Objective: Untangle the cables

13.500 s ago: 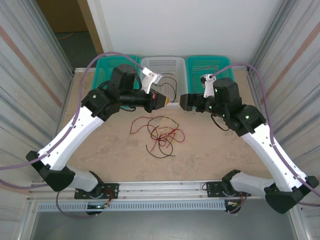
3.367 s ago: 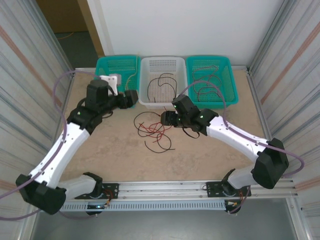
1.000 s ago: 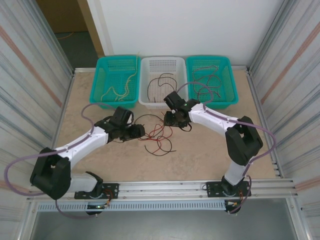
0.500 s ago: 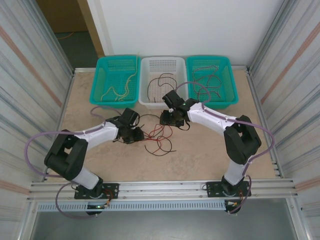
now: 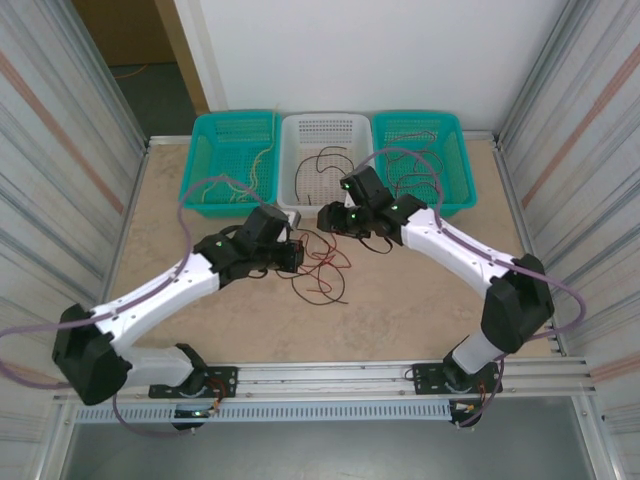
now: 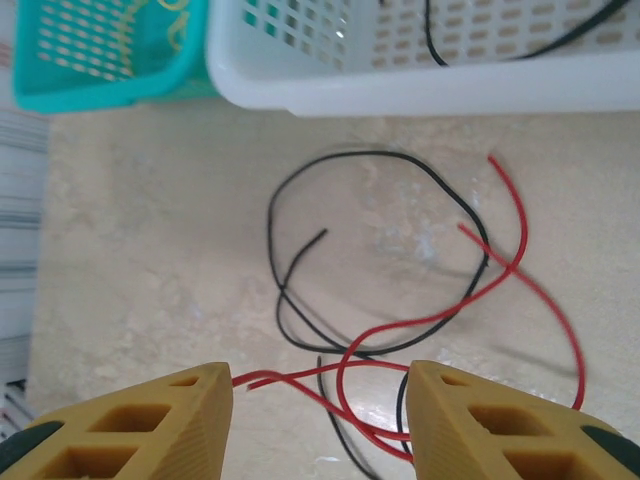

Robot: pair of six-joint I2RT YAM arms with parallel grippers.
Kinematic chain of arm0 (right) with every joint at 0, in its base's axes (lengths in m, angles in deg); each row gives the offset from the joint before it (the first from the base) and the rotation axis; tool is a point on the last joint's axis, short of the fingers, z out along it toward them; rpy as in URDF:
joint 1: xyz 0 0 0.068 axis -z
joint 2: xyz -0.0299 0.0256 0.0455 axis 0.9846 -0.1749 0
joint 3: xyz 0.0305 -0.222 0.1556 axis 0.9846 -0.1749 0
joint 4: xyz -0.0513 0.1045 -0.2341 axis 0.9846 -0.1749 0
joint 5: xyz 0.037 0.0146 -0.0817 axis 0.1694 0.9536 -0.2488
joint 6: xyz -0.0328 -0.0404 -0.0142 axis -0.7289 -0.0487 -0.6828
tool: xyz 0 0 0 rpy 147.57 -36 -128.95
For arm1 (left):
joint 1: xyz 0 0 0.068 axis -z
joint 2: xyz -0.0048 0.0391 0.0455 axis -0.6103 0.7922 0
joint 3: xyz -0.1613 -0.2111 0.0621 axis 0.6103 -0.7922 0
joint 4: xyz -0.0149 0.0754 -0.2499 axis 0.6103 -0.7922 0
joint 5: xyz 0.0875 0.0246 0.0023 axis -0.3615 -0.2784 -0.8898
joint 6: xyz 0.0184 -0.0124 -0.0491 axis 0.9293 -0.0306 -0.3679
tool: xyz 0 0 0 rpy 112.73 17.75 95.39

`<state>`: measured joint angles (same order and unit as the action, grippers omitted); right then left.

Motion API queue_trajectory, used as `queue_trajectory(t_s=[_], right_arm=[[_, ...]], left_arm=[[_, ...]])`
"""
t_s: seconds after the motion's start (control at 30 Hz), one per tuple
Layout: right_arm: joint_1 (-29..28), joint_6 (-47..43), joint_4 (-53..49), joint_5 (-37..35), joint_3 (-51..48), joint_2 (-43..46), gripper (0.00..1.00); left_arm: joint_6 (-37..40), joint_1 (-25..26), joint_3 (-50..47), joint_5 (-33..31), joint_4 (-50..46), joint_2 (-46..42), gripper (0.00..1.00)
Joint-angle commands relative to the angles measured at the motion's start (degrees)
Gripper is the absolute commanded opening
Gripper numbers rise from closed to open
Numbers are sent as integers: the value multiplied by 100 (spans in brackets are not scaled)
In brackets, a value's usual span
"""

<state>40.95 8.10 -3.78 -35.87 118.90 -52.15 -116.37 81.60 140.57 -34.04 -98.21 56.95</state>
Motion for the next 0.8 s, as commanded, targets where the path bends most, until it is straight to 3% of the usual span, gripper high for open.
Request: queue_trajectory(t_s=[0.0, 0.37, 0.53, 0.77], right_arm=[[1, -59, 160, 133, -157, 434, 51], [-231, -445, 190, 346, -215, 662, 57], [-515, -578, 284, 275, -172, 641, 57], [-553, -768, 185, -66, -102, 906, 64]], left_arm=[[567, 5, 319, -211, -307, -354, 0], [1396, -13, 1467, 237, -453, -479, 0], [1238, -121, 1646, 340, -307, -511, 0], [516, -850, 1499, 1172, 144, -623, 0]])
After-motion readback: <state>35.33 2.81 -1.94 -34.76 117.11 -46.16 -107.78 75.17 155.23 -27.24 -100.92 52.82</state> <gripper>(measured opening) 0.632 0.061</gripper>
